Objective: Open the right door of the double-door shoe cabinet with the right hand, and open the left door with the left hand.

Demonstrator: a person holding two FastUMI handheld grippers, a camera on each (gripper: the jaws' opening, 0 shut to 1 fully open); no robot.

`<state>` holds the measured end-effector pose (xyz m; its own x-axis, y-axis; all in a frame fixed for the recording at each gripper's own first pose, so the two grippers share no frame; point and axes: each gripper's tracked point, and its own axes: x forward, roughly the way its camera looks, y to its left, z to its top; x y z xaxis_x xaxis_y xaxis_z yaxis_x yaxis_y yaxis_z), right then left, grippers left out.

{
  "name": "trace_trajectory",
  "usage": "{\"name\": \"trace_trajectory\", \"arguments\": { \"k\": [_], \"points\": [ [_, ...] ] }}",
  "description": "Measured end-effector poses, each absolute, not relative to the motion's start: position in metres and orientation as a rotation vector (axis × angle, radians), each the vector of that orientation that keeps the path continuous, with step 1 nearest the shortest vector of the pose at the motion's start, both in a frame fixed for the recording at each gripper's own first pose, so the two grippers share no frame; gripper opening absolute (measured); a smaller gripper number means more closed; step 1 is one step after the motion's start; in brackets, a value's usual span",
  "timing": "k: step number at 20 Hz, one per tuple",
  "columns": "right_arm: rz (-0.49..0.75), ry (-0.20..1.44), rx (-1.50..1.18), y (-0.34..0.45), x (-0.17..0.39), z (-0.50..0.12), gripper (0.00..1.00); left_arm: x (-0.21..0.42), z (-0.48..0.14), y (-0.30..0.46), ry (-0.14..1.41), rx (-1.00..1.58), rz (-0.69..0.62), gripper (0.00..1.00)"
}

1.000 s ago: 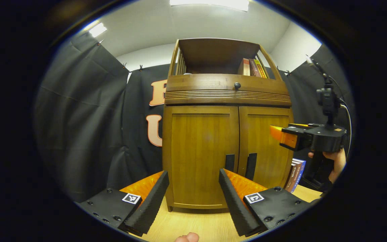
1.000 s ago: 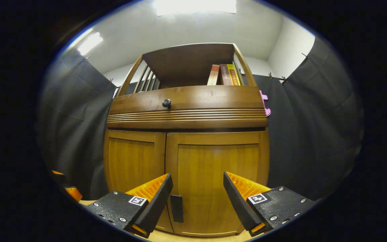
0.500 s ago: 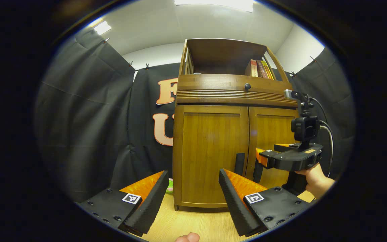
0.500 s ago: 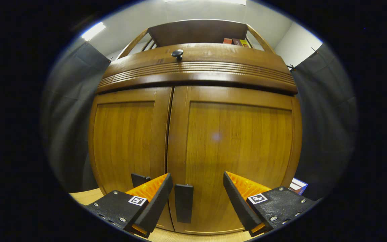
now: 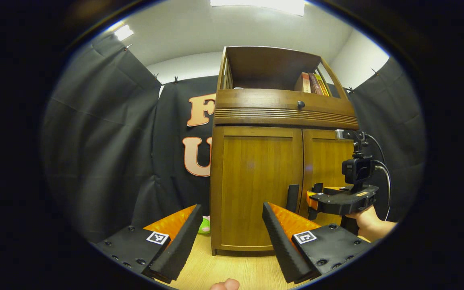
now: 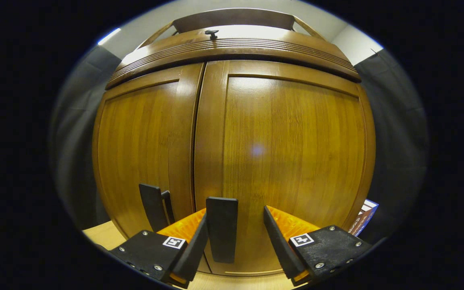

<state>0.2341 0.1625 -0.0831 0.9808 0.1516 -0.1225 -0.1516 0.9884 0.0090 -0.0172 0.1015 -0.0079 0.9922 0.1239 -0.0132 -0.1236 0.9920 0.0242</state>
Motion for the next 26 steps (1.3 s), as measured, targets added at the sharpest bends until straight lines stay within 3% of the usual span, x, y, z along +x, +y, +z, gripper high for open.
{"name": "trace_trajectory", "arguments": {
  "k": [3,4,8,9,10,15,16,17,18,22,26],
  "points": [
    [0.166,0.125,0.023,0.161,0.229,-0.087,0.52,-0.014,-0.007,0.109,0.008,0.018,0.126,0.96],
    [0.176,0.128,0.019,0.165,0.229,-0.087,0.61,-0.014,-0.006,0.110,0.006,0.017,0.126,0.98],
    [0.213,0.148,-0.051,0.179,0.229,-0.092,0.27,-0.017,-0.006,0.117,0.006,0.016,0.125,0.96],
    [0.217,0.145,-0.036,0.180,0.228,-0.091,0.24,-0.019,-0.006,0.118,0.007,0.018,0.127,0.99],
    [0.225,0.158,-0.018,0.181,0.229,-0.093,0.32,-0.020,-0.005,0.120,0.009,0.020,0.127,0.96],
    [0.237,0.169,0.008,0.180,0.226,-0.094,0.29,-0.025,-0.001,0.122,0.004,0.029,0.127,0.99],
    [0.243,0.173,0.011,0.180,0.225,-0.095,0.39,-0.026,-0.001,0.122,0.005,0.033,0.132,0.99],
    [0.251,0.173,0.013,0.179,0.222,-0.096,0.29,-0.026,-0.001,0.121,0.004,0.037,0.139,0.99],
    [0.256,0.173,0.013,0.178,0.219,-0.097,0.29,-0.027,0.000,0.119,0.003,0.038,0.141,0.94],
    [0.267,0.178,0.012,0.173,0.200,-0.100,0.29,-0.032,0.000,0.111,0.009,0.040,0.134,0.99],
    [0.287,0.176,0.019,0.165,0.175,-0.101,0.29,-0.033,-0.003,0.100,0.027,0.042,0.120,0.96]
  ]
}}
